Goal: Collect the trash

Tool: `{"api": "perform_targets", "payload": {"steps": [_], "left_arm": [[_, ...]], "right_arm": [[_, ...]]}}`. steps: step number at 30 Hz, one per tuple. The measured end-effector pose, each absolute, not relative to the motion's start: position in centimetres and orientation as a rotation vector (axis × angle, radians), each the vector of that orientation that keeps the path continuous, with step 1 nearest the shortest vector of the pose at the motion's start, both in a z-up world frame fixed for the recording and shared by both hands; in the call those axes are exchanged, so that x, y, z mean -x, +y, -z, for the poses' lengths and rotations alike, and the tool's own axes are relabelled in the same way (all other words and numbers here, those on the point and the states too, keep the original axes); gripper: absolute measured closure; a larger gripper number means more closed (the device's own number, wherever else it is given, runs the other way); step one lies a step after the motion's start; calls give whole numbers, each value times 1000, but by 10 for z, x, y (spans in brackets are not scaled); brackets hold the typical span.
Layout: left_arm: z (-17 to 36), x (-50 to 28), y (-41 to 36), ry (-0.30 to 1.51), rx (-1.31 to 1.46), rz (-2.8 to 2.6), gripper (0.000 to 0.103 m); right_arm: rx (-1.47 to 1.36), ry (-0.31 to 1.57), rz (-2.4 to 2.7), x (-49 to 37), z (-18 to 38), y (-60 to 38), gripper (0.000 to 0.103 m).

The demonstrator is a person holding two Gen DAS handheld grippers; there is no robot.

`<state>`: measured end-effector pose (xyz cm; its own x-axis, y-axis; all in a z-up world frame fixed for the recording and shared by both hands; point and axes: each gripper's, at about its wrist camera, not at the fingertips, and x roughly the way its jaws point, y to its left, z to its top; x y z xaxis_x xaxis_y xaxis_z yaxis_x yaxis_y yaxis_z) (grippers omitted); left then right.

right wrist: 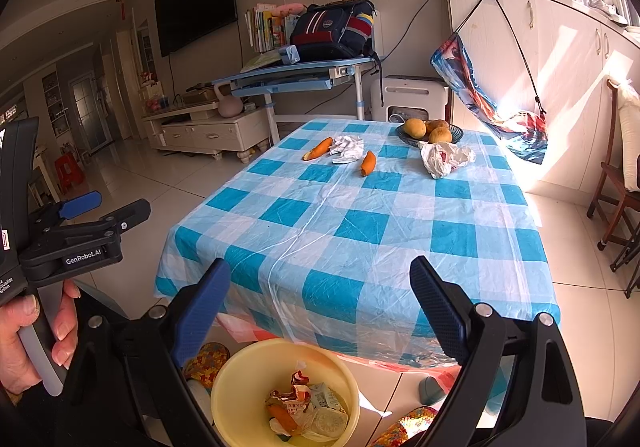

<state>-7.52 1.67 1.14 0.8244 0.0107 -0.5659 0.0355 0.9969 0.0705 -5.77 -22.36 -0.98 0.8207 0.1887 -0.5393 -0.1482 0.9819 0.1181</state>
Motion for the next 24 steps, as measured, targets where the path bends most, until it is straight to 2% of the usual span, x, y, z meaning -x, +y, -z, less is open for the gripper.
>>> {"api": "perform_targets", "payload": {"steps": [24], "left_arm": [[-11, 75, 17, 602, -88, 17, 7]], "right_arm": [[-70, 575, -178, 56, 4, -227, 16]]}}
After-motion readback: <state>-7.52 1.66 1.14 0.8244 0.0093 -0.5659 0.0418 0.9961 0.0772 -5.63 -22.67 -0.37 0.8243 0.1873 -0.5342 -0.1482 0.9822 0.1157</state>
